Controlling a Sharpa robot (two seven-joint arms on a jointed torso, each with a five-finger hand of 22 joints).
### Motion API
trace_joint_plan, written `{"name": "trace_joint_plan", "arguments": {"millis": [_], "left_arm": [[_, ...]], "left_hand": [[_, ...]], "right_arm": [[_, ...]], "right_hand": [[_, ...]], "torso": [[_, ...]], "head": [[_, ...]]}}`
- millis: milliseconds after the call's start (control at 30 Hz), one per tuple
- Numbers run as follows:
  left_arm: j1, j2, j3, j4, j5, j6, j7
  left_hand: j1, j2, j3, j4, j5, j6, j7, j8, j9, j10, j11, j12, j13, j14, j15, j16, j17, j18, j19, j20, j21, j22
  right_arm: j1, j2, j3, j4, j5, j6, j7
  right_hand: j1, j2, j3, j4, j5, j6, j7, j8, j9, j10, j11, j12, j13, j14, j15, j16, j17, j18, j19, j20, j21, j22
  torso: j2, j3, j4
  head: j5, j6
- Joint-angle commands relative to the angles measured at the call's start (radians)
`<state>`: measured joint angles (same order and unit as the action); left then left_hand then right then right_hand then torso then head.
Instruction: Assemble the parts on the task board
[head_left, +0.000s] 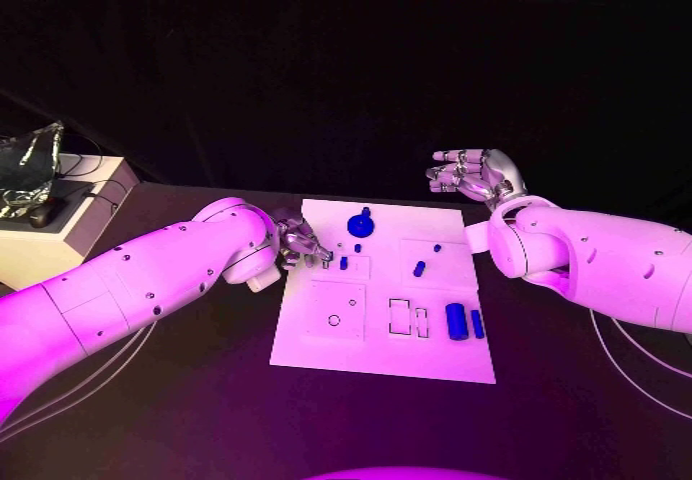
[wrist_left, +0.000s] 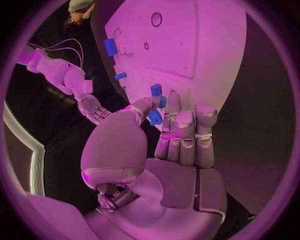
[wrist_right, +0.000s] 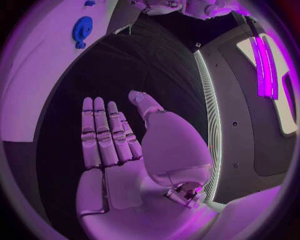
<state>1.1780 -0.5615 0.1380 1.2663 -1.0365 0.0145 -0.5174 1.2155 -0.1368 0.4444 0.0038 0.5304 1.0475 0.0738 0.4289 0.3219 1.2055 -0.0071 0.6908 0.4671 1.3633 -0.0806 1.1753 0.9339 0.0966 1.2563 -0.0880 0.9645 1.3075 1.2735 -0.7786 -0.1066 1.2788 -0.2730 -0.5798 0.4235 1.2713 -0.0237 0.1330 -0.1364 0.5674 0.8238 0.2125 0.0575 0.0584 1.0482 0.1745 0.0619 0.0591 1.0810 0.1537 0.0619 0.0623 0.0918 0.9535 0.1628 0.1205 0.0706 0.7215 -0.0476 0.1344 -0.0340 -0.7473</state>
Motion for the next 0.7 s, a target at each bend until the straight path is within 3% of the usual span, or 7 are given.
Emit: {"name": "trace_joint_plan", "arguments": {"millis": [33,133,500,667,700], "left_arm": [[0.008,0.006,0.000,-0.005,0.020,0.046,-0.009],[0.013,0.009,0.000,-0.009,0.020,0.051,-0.012],[0.025,0.007,0.000,-0.014,0.035,0.085,-0.021],[0.035,0.015,0.000,-0.040,0.071,0.147,-0.033],[0.038,0.019,0.000,-0.050,0.081,0.171,-0.037]], "left_hand": [[0.011,0.002,0.095,-0.105,0.008,0.022,-0.010,-0.013,0.014,0.036,-0.026,-0.010,0.005,0.008,-0.003,0.006,0.006,-0.015,0.002,-0.007,0.006,0.064],[0.008,0.000,0.094,-0.108,0.016,0.032,-0.011,-0.029,0.019,0.042,-0.027,-0.021,0.012,0.011,-0.004,0.004,0.013,-0.017,0.003,-0.010,0.010,0.065],[0.009,0.000,0.096,-0.112,0.023,0.038,-0.011,-0.035,0.022,0.046,-0.028,-0.022,0.017,0.015,-0.004,0.008,0.022,-0.018,0.004,-0.009,0.013,0.066],[-0.002,0.007,0.098,-0.114,0.028,0.038,-0.013,-0.038,0.024,0.047,-0.028,-0.020,0.022,0.017,-0.004,0.014,0.031,-0.018,0.002,-0.009,0.013,0.066],[-0.015,0.013,0.101,-0.129,0.033,0.037,-0.013,-0.039,0.033,0.045,-0.029,-0.017,0.028,0.019,-0.005,0.017,0.037,-0.018,0.002,-0.010,0.015,0.066]], "right_arm": [[0.000,0.002,0.000,-0.001,0.000,0.018,0.005],[0.000,0.003,0.000,-0.002,0.000,0.018,0.005],[-0.001,0.003,-0.001,-0.002,0.001,0.019,0.004],[-0.001,0.003,-0.001,0.000,0.001,0.019,0.004],[-0.001,0.003,-0.001,0.000,0.001,0.019,0.004]], "right_hand": [[-0.012,-0.001,0.002,0.002,0.003,0.006,0.012,-0.002,0.000,-0.003,-0.004,-0.001,-0.001,-0.004,-0.004,-0.001,-0.001,-0.005,-0.007,0.001,-0.001,0.000],[-0.012,-0.001,0.002,0.002,0.003,0.006,0.012,-0.002,0.000,-0.003,-0.004,-0.001,-0.001,-0.004,-0.004,-0.001,-0.001,-0.005,-0.007,0.001,-0.001,0.000],[-0.012,-0.001,0.002,0.002,0.003,0.006,0.012,-0.002,0.000,-0.003,-0.004,-0.001,-0.001,-0.004,-0.004,-0.001,-0.001,-0.005,-0.007,0.001,-0.001,0.000],[-0.012,-0.001,0.002,0.002,0.003,0.006,0.012,-0.002,0.000,-0.003,-0.004,-0.001,-0.001,-0.004,-0.004,-0.001,-0.001,-0.005,-0.007,0.001,-0.001,0.000],[-0.012,-0.001,0.002,0.002,0.003,0.006,0.012,-0.002,0.000,-0.003,-0.004,-0.001,-0.001,-0.004,-0.004,-0.001,-0.001,-0.005,-0.007,0.001,-0.001,0.000]], "torso": [[0.002,-0.0005,0.0001],[0.002,-0.0006,-0.0002],[0.002,-0.0011,0.0006],[0.002,-0.0014,0.0017],[0.002,-0.0017,0.0015]], "head": [[0.001,0.003],[0.001,0.005],[0.000,0.004],[0.000,0.006],[0.001,0.006]]}}
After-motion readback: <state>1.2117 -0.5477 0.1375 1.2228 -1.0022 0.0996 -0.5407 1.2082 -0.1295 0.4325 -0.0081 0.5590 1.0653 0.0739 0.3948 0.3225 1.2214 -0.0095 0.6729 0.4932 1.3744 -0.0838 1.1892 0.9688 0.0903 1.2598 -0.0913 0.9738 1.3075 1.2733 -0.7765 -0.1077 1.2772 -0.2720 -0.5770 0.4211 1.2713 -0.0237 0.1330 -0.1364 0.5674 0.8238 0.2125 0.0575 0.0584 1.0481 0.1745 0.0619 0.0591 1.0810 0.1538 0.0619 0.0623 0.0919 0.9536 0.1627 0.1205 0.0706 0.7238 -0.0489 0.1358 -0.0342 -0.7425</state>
